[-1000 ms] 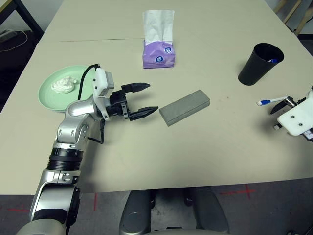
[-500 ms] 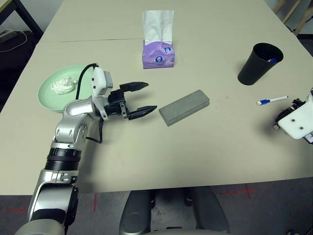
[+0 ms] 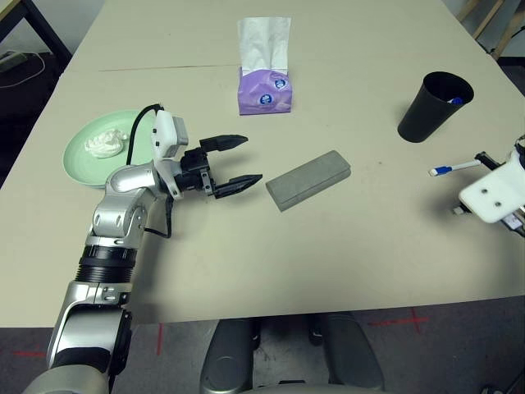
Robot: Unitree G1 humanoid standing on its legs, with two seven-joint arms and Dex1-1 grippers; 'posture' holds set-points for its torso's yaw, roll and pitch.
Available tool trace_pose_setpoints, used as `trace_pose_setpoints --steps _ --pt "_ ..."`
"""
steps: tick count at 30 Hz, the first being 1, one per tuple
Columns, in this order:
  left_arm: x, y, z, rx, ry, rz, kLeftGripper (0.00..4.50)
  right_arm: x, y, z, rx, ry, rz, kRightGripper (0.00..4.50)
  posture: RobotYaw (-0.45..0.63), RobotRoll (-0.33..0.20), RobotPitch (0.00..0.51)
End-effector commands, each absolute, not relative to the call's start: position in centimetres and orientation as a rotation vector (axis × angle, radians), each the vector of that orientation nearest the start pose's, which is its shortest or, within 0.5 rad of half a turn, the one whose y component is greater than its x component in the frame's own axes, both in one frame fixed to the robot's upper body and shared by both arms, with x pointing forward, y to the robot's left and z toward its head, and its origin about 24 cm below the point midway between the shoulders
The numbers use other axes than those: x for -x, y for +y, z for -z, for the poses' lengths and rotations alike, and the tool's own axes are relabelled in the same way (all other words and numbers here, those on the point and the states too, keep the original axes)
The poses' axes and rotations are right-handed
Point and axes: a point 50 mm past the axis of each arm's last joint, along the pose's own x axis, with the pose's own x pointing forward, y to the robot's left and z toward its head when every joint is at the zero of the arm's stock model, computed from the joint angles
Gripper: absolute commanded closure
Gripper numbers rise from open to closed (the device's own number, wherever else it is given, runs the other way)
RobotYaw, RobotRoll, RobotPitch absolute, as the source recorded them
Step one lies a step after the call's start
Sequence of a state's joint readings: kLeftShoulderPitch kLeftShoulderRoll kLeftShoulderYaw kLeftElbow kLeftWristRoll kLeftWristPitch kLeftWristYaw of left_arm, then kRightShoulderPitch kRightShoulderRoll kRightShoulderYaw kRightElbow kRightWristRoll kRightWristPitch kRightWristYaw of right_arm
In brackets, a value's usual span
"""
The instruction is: Organize and tidy the items on the table.
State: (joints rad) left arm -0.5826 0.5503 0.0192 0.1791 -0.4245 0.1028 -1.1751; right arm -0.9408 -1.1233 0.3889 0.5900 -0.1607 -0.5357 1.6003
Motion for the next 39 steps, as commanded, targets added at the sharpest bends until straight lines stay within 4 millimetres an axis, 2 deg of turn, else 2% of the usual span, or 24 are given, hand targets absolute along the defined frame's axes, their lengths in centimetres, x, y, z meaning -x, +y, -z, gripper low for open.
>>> trace_pose_setpoints --steps 1,5,9,13,18,21,24,28,32,34,39 --pt "-31.5 18.2 -18.1 -0.290 -0.204 1.185 0.00 -30.4 -26.9 -25.1 1.287 0.491 -1.297 4.13 0.03 0.000 0.242" --pt "-31.7 18.2 -18.1 -0.291 -0.209 1.184 0.00 -30.5 -24.8 -27.8 0.951 0.361 -1.291 4.13 0.03 0.000 0.229" --pt "-31.8 18.2 -18.1 -0.294 -0.212 1.183 0.00 -30.9 -24.3 -29.3 0.670 0.242 -1.203 4.13 0.03 0.000 0.226" --pt "-31.8 18.2 -18.1 -0.296 -0.215 1.180 0.00 -31.9 -24.4 -29.4 0.445 0.078 -1.029 4.13 0.02 0.000 0.223" --pt "-31.8 18.2 -17.9 -0.293 -0.213 1.177 0.00 -33.1 -23.8 -28.8 0.265 -0.278 -0.704 4.13 0.02 0.000 0.220" --pt "-31.8 18.1 -17.8 -0.291 -0.212 1.176 0.00 -33.3 -23.4 -28.4 0.183 -0.458 -0.477 4.13 0.02 0.000 0.218" --pt "-31.8 18.1 -17.8 -0.292 -0.209 1.177 0.00 -33.0 -22.7 -28.1 0.108 -0.555 -0.365 4.13 0.02 0.000 0.217" --pt "-31.7 18.2 -17.8 -0.297 -0.205 1.176 0.00 -32.7 -22.9 -28.7 0.044 -0.637 -0.211 4.13 0.02 0.000 0.212" --pt "-31.7 18.3 -17.8 -0.299 -0.202 1.173 0.00 -32.4 -24.0 -30.0 0.017 -0.695 -0.065 4.13 0.02 0.000 0.209" --pt "-31.7 18.3 -17.8 -0.299 -0.201 1.172 0.00 -32.5 -24.6 -30.3 0.009 -0.665 0.004 4.13 0.02 0.000 0.207" --pt "-31.8 18.3 -17.9 -0.300 -0.205 1.171 0.00 -33.3 -25.0 -29.3 -0.045 -0.493 0.065 4.13 0.02 0.000 0.206"
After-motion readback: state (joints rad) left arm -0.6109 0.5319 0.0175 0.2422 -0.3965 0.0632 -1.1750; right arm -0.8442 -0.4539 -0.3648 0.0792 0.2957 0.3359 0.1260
